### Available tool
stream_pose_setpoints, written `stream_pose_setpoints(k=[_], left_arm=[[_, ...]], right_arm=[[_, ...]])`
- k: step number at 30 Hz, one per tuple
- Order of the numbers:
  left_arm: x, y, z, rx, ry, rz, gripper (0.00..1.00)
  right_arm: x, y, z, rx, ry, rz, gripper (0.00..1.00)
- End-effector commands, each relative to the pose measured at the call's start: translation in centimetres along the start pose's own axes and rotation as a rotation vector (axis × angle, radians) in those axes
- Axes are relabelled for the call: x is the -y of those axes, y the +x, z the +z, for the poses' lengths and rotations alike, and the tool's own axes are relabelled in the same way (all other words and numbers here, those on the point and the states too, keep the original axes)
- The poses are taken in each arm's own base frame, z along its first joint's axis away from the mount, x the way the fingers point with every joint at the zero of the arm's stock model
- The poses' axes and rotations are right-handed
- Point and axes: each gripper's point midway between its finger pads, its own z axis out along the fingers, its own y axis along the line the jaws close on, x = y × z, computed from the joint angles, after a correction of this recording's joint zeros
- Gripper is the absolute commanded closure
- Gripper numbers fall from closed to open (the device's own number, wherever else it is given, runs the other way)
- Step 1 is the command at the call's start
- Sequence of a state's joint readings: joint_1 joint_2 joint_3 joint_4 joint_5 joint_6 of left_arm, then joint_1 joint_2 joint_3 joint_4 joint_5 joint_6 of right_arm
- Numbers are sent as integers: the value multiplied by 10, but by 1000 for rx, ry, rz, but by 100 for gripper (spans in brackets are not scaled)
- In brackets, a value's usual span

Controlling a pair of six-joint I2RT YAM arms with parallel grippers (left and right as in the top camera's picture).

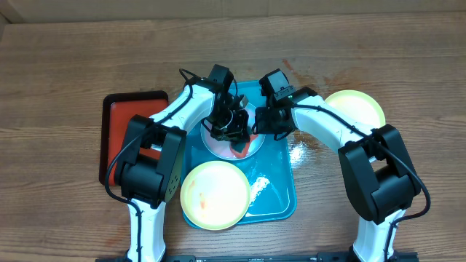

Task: Clean dirty plates on tray and stack at the side
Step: 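Scrub the white plate with the sponge in the left gripper, then return the sponge to the red tray with the left gripper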

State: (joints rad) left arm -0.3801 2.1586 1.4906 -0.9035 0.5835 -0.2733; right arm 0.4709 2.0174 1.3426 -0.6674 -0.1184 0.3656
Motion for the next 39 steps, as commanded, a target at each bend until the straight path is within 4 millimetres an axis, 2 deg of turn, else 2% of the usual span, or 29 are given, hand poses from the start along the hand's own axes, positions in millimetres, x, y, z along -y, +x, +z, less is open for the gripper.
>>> stream_pose_setpoints(k=[1, 4, 8, 9, 12, 17, 20, 23, 25, 28, 30, 32, 35, 39], left_arm=[[-15, 20, 12, -84, -38, 4, 96], [-40, 18, 6, -63, -183, -16, 96], [-83, 9, -15, 7, -397, -85, 96], [-102, 4, -28, 45, -477, -131, 96], [-137, -1, -54, 105, -583, -236, 96], [-176, -9, -84, 192, -697, -340, 96], [-177, -15, -91, 220, -695, -358, 96], [-166, -22, -104, 265, -671, -389, 96], [-140, -32, -115, 308, -562, -373, 96], [-109, -35, -127, 340, -434, -319, 96], [-95, -33, -138, 356, -393, -286, 96], [-89, -25, -152, 370, -396, -267, 96], [-98, -11, -172, 372, -443, -280, 96], [-145, 14, -195, 344, -598, -390, 96]], right_arm=[[6, -4, 1, 17, 24, 16, 96], [6, -4, 1, 18, 24, 34, 96], [7, -4, 1, 17, 25, 34, 96], [7, -4, 1, 17, 25, 34, 96], [7, -4, 1, 17, 25, 34, 96], [7, -4, 1, 17, 25, 34, 96], [7, -4, 1, 16, 25, 34, 96], [7, -3, 1, 13, 27, 34, 96], [7, -3, 1, 13, 27, 34, 96], [7, -3, 1, 11, 28, 34, 96], [8, -2, 1, 8, 30, 34, 96], [9, 0, 1, 2, 33, 32, 96], [10, 2, 1, -7, 41, 29, 96], [11, 4, 1, -15, 45, 30, 96]])
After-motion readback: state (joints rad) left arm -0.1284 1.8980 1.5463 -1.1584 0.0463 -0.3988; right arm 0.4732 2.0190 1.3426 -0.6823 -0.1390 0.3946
